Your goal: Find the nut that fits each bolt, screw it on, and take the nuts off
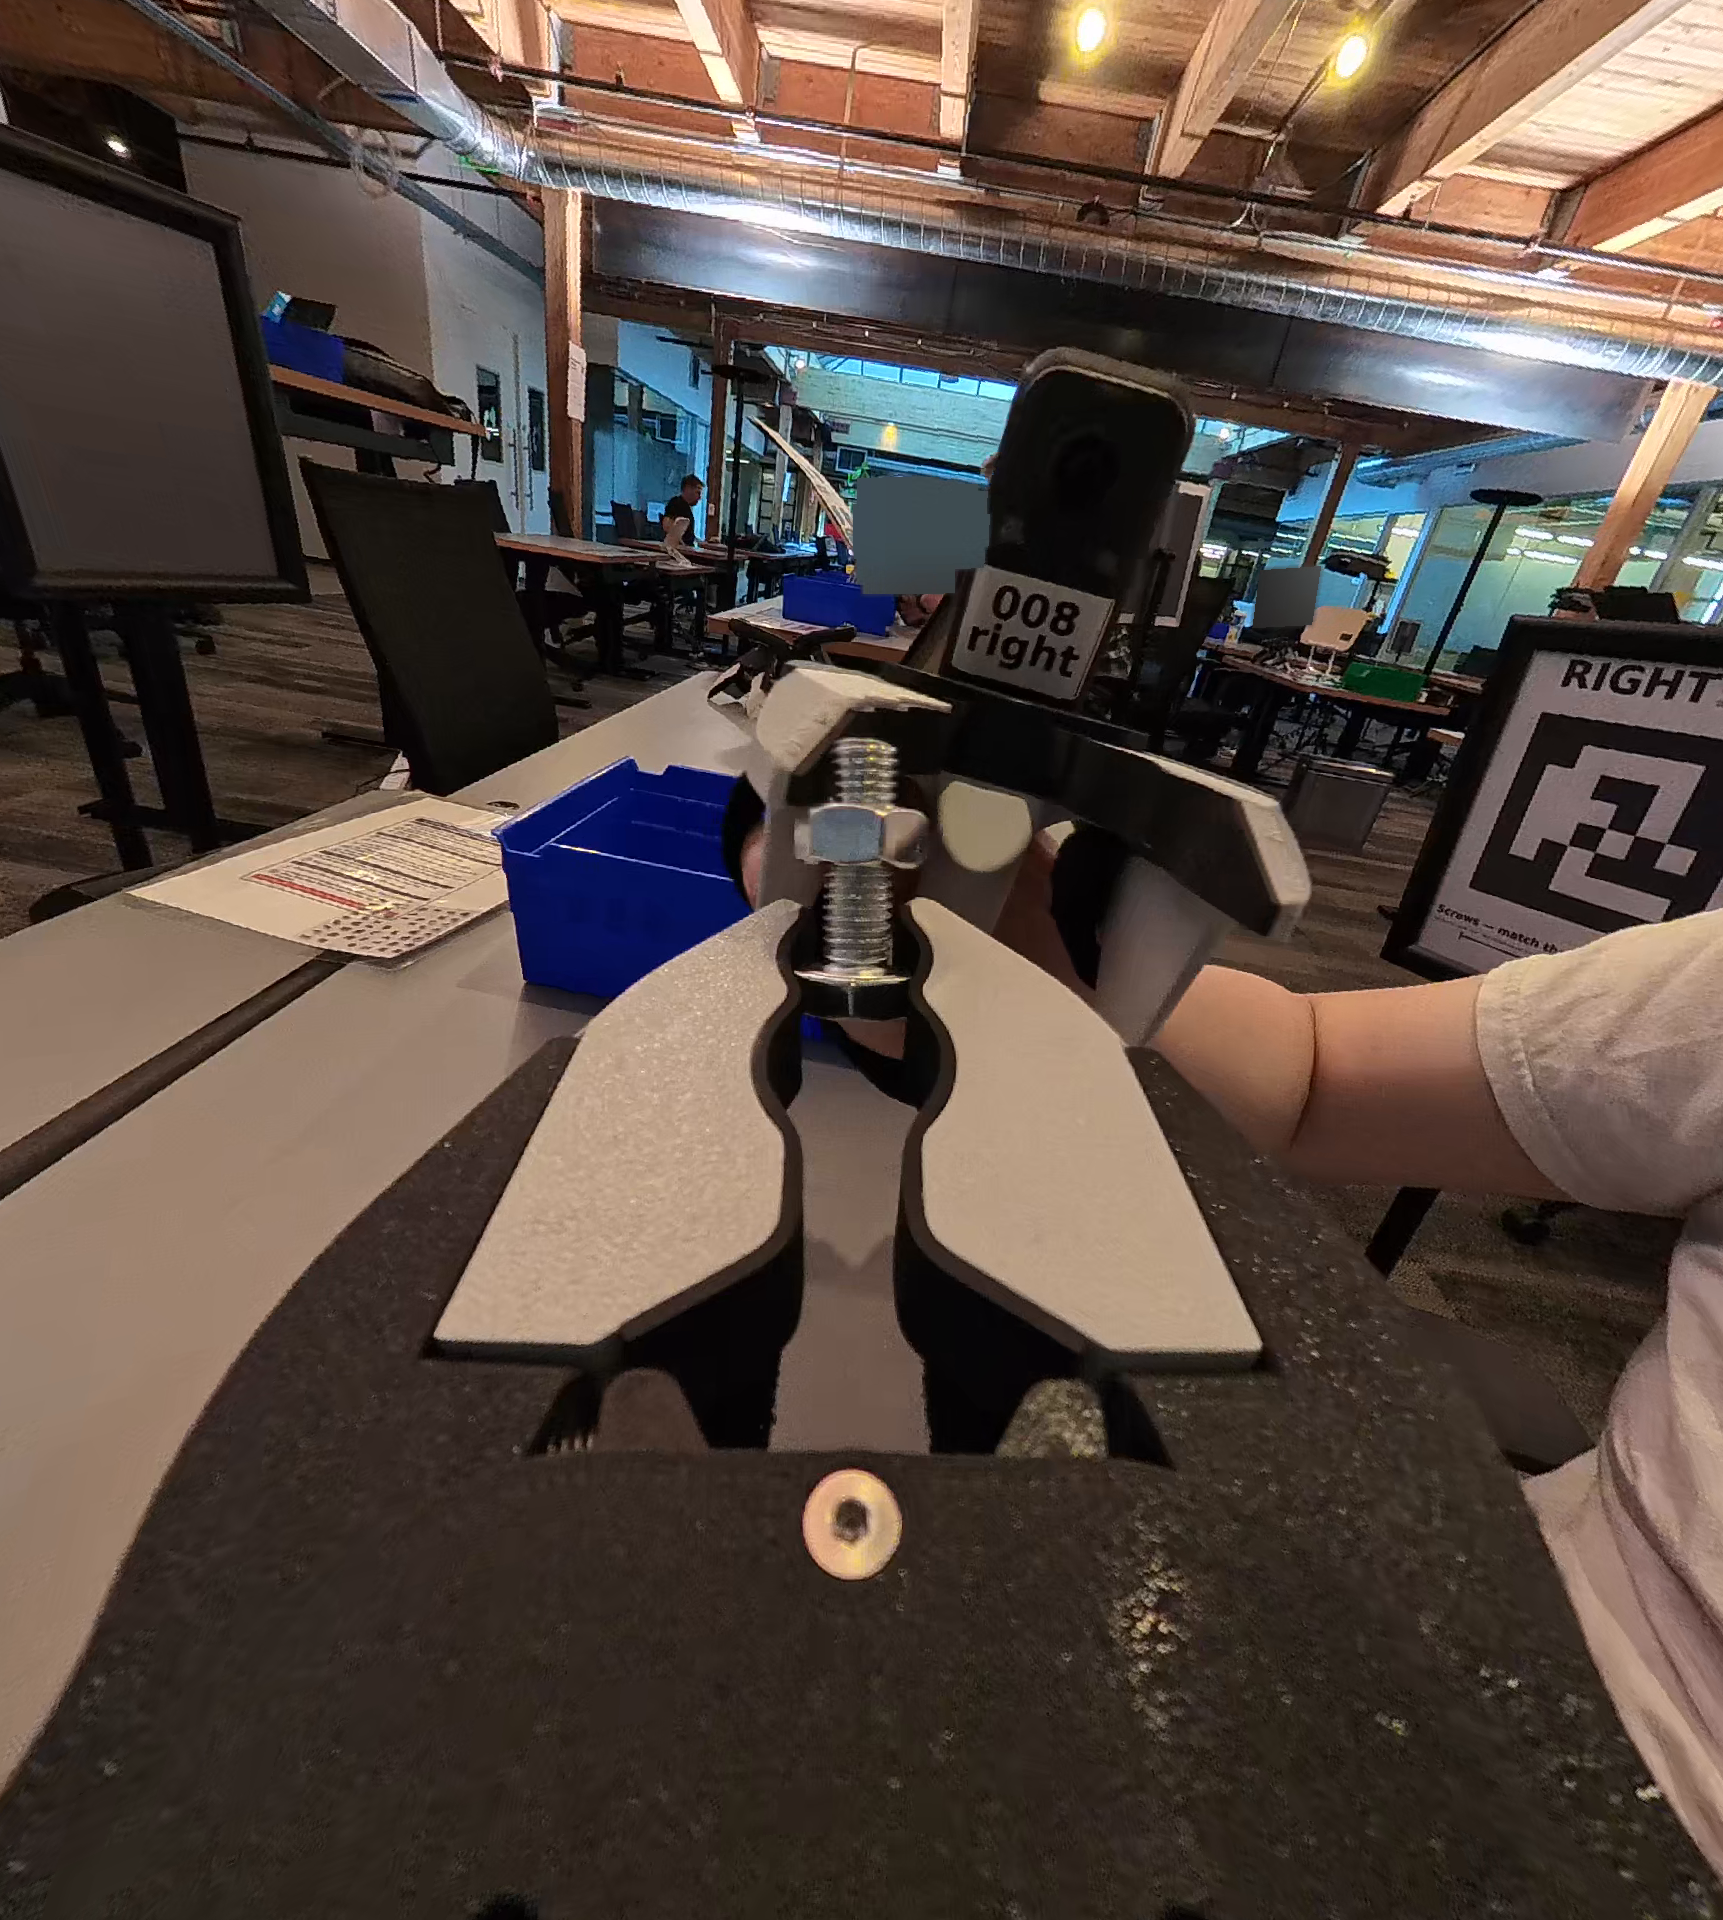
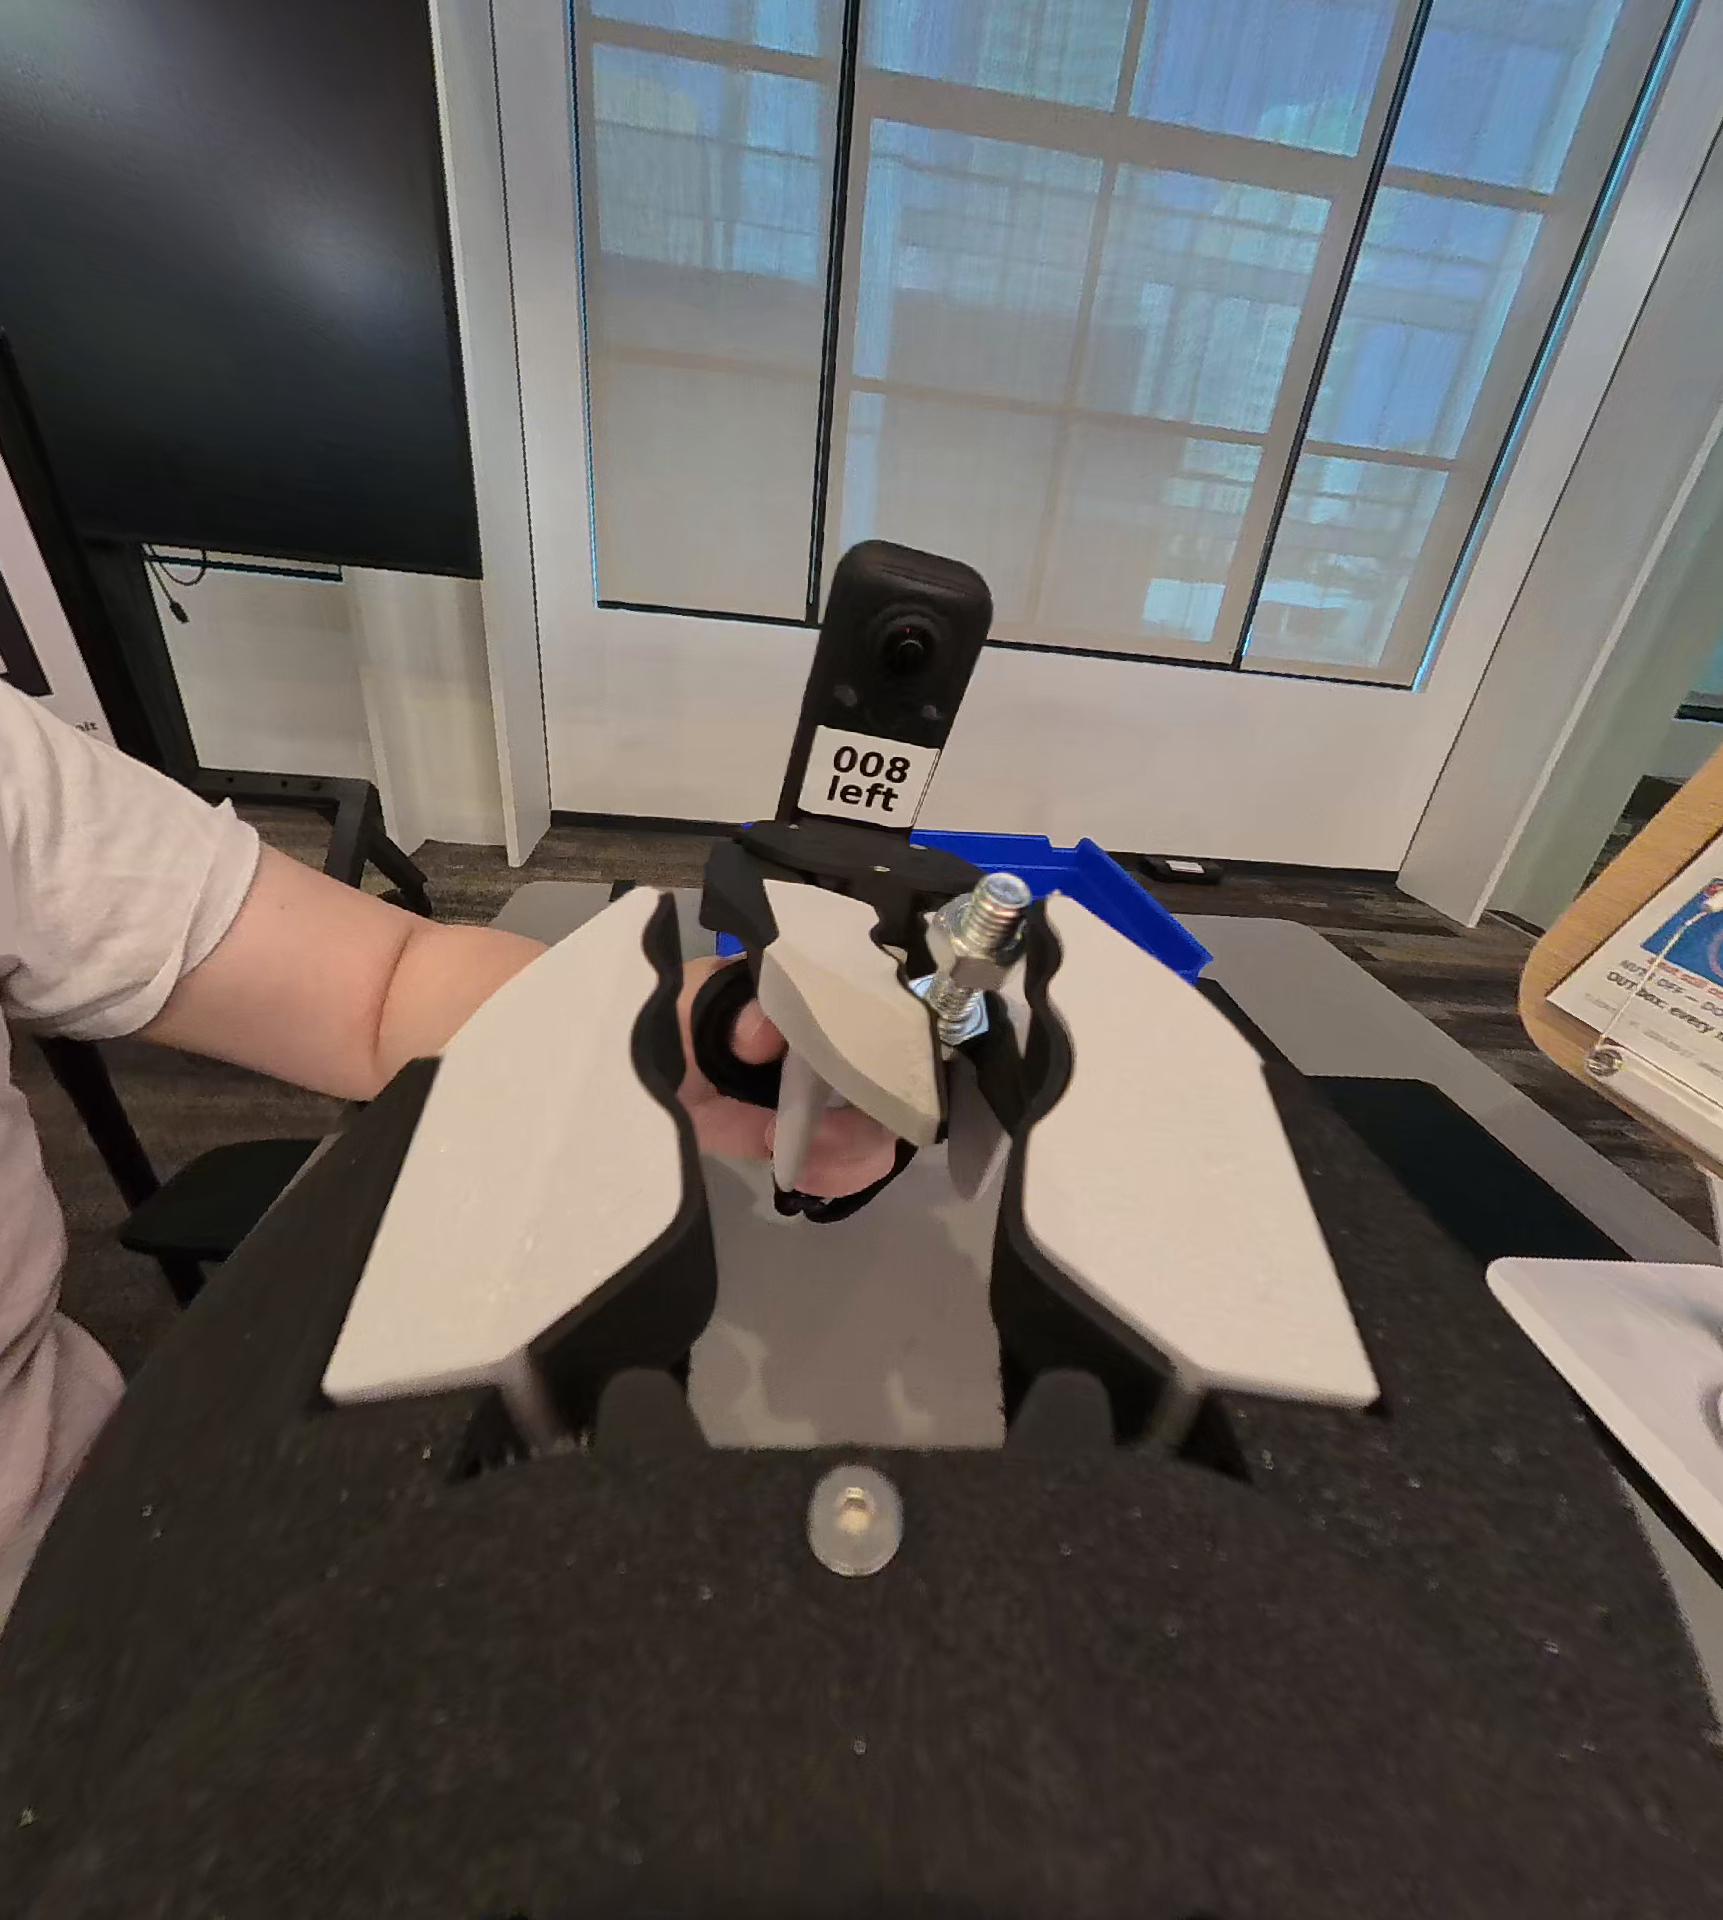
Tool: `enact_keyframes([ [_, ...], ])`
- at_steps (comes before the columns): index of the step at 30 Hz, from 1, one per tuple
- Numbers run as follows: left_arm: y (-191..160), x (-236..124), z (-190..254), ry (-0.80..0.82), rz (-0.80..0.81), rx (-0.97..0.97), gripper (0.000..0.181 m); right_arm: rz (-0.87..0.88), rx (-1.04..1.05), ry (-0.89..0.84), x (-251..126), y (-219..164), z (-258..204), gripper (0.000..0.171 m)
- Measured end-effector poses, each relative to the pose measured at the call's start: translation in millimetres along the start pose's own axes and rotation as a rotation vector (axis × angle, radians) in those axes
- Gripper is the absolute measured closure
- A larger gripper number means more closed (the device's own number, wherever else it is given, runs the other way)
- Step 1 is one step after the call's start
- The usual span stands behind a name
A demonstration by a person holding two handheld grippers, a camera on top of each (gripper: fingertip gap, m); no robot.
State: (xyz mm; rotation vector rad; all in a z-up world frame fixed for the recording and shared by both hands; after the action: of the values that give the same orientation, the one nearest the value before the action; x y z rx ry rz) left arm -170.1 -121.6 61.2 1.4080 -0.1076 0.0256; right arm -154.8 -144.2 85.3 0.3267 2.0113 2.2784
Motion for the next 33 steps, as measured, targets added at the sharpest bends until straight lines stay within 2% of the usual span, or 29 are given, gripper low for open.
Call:
enact_keyframes([
  [2,2,-2,-1,0.005,0.006,0.002,0.168,-0.011,-0.008,-0.003,-3,0,1,0.111],
  [4,5,-4,-3,0.012,0.017,0.001,0.168,0.002,0.004,0.013,-8,3,2,0.125],
  [10,6,-4,-3,0.014,0.021,0.005,0.168,0.028,0.010,-0.037,-12,4,11,0.120],
  [18,5,-3,-2,0.023,0.022,0.014,0.168,0.021,0.061,-0.079,-8,-2,16,0.122],
  [25,2,0,1,0.027,0.007,0.042,0.168,0.027,0.179,-0.056,-3,-10,18,0.141],
  [33,-2,3,2,0.036,-0.009,0.066,0.168,0.065,0.239,-0.025,0,-12,16,0.154],
])
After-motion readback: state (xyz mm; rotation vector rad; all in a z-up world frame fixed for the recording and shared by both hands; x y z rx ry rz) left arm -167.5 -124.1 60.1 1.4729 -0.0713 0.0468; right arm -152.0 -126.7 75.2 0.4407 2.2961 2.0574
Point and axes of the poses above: each gripper's, where its closed fingertips meet, x out along the fingers, y out of its top, z = x × y across the jaws, the point moved 3 cm from there along -x, back along the fingers, and after that the axes turned 6 degrees about y, right-handed, at the moved point
